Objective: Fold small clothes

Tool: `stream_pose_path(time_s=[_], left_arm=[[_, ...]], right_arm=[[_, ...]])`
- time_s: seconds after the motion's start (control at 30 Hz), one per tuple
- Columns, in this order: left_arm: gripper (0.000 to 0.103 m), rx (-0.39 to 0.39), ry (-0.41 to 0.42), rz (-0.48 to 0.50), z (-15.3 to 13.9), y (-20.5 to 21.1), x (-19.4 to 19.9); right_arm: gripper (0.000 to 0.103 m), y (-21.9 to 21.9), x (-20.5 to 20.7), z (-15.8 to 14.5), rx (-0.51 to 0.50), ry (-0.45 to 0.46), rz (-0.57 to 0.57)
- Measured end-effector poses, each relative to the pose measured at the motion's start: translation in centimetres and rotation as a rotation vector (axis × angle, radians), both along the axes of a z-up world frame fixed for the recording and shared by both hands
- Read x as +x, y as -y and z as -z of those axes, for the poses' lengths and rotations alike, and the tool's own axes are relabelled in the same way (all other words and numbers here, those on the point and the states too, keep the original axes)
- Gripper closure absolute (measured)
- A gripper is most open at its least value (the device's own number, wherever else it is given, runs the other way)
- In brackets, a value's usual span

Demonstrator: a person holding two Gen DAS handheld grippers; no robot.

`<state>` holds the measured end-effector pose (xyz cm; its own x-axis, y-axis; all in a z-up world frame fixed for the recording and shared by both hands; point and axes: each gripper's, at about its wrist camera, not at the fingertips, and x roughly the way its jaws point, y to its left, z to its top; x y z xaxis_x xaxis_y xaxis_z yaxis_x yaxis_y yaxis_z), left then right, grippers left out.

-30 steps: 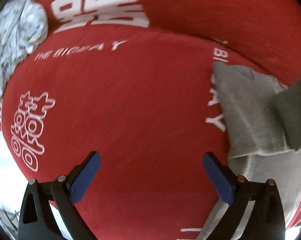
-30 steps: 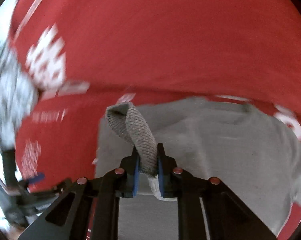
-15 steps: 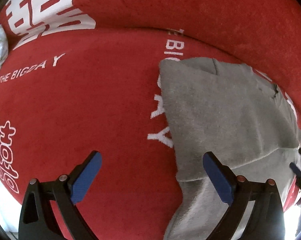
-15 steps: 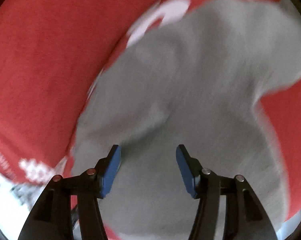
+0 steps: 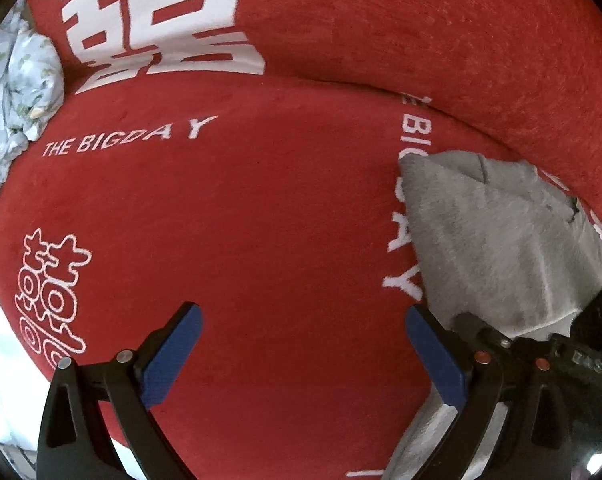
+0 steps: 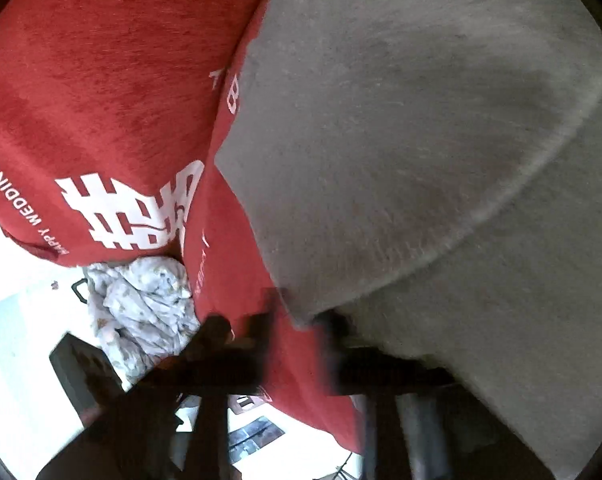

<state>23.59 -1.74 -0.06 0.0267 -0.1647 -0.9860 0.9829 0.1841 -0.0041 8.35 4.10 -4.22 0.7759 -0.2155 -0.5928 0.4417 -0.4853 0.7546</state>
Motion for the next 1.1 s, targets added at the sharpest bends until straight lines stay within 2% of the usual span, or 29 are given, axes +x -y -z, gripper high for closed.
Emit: stream_pose_path(time_s=[0.13,0.27,0.3,0.33,0.37,0.4,0.43,0.5,0.6,0.67,0.7,0.73,0.77,0.8,0.87,0.93,1.0,1.03,1.1], left_arm=[[0.001,-0.012,0.011,0.001,0.1,-0.5,0.8],[0.001,0.005,0.018,0.016,0.7,-0.3,0.3],[0.001,0.004,0.017,0.027,0.7,-0.2,-0.1],[0.001,0.002,0.017,0.044,0.7,-0.1,-0.7],[0.001,0.001,0.017,0.059,0.7,0.0,-1.3],[0.001,-0.001,0.015,0.077,0.8,0.3,-2.1],[0.001,-0.004,0.01,0.091,0.9,0.5,-2.9],[0.001,-0.006,-0.001,0.107,1.2,0.9,-4.3],[0.001,0.0,-0.02,0.123,1.9,1.7,-6.5],[0.001,0.003,-0.024,0.132,2.1,2.0,-7.4],[0.001,0.004,-0.022,0.14,2.2,2.1,-7.8],[0.001,0.006,-0.017,0.15,2.4,2.2,-8.3],[0.001,0.009,-0.002,0.167,2.6,2.3,-8.8],[0.001,0.011,0.016,0.18,2.8,2.3,-9.1],[0.001,0.025,0.053,0.207,3.5,2.1,-9.7],[0.001,0.045,0.072,0.232,4.4,1.7,-9.9],[0.001,0.031,0.061,0.231,4.5,1.4,-9.7],[0.001,0.039,0.06,0.23,4.4,1.4,-9.5],[0.001,0.051,0.065,0.23,4.3,1.5,-9.5]], right_arm=[[0.097,0.4,2.2,-0.2,-0.034,-0.003,-0.043],[0.092,0.8,3.3,1.1,0.025,-0.045,-0.051],[0.088,0.7,2.7,0.9,0.037,-0.037,-0.049],[0.074,0.5,1.8,0.2,0.02,-0.037,-0.056],[0.067,0.5,0.9,-0.7,-0.003,-0.067,-0.071],[0.062,0.2,-0.4,-1.7,-0.036,-0.103,-0.083],[0.062,-0.3,-2.8,-3.2,-0.076,-0.176,-0.09],[0.062,-1.1,-6.8,-4.5,-0.091,-0.29,-0.062],[0.062,-2.4,-14.6,-5.2,-0.043,-0.433,0.072],[0.059,-2.8,-18.9,-4.7,0.008,-0.455,0.18],[0.059,-2.9,-20.6,-4.2,0.026,-0.432,0.237],[0.064,-2.8,-21.5,-3.9,0.032,-0.407,0.271],[0.076,-2.4,-22.2,-3.8,0.033,-0.393,0.286],[0.095,-1.9,-22.5,-4.1,0.016,-0.415,0.271],[0.095,-0.7,-21.9,-5.9,-0.066,-0.548,0.17],[0.094,-0.2,-21.2,-6.3,-0.075,-0.656,0.072],[0.089,-0.4,-20.8,-5.3,0.028,-0.718,0.039],[0.095,-1.3,-21.7,-5.0,0.088,-0.735,0.071],[0.094,-2.9,-24.0,-5.2,0.113,-0.705,0.137]])
